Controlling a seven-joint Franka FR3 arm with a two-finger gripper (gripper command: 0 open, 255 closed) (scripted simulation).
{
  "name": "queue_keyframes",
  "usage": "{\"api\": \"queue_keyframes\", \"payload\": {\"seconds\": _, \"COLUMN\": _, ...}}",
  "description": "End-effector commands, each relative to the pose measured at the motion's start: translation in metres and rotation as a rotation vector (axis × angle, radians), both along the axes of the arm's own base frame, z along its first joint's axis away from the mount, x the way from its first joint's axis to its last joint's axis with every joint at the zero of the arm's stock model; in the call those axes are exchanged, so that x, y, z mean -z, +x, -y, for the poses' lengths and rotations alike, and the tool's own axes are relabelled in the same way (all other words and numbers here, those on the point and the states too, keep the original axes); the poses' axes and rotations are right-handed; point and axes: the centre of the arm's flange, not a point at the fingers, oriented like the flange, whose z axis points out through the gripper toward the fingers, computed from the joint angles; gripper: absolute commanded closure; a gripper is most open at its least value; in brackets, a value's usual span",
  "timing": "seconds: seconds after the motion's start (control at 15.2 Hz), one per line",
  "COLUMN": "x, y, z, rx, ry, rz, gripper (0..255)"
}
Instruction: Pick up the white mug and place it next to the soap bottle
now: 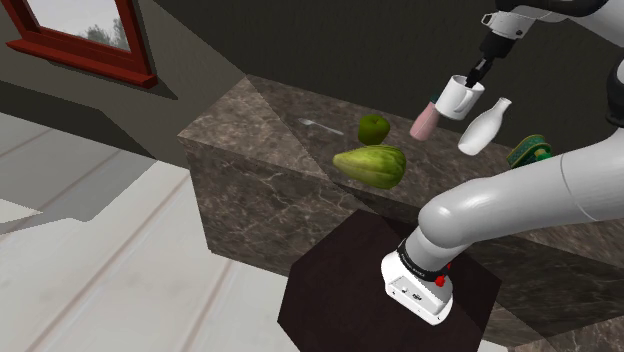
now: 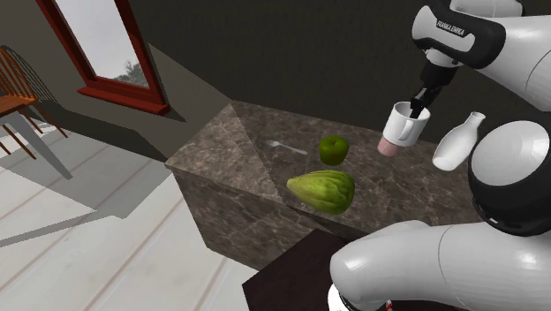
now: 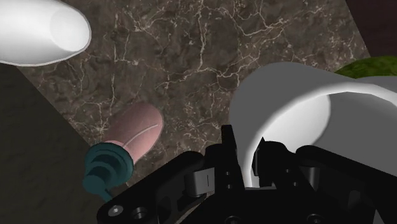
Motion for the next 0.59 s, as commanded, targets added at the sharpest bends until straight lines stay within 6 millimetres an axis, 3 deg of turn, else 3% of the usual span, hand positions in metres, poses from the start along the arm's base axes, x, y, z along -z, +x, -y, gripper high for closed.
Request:
{"api": "queue_keyframes", "payload": {"seconds": 0.0, "x": 0.011, "y": 0.0, "z": 0.0, "rx": 0.0, "ry": 0.0, "rz": 0.001, "gripper": 255}}
{"api": "queue_keyframes", "payload": {"seconds": 0.53, "x": 0.053, "y": 0.0, "z": 0.0, "rx": 0.0, "ry": 0.0, "rz": 0.001, "gripper": 255}}
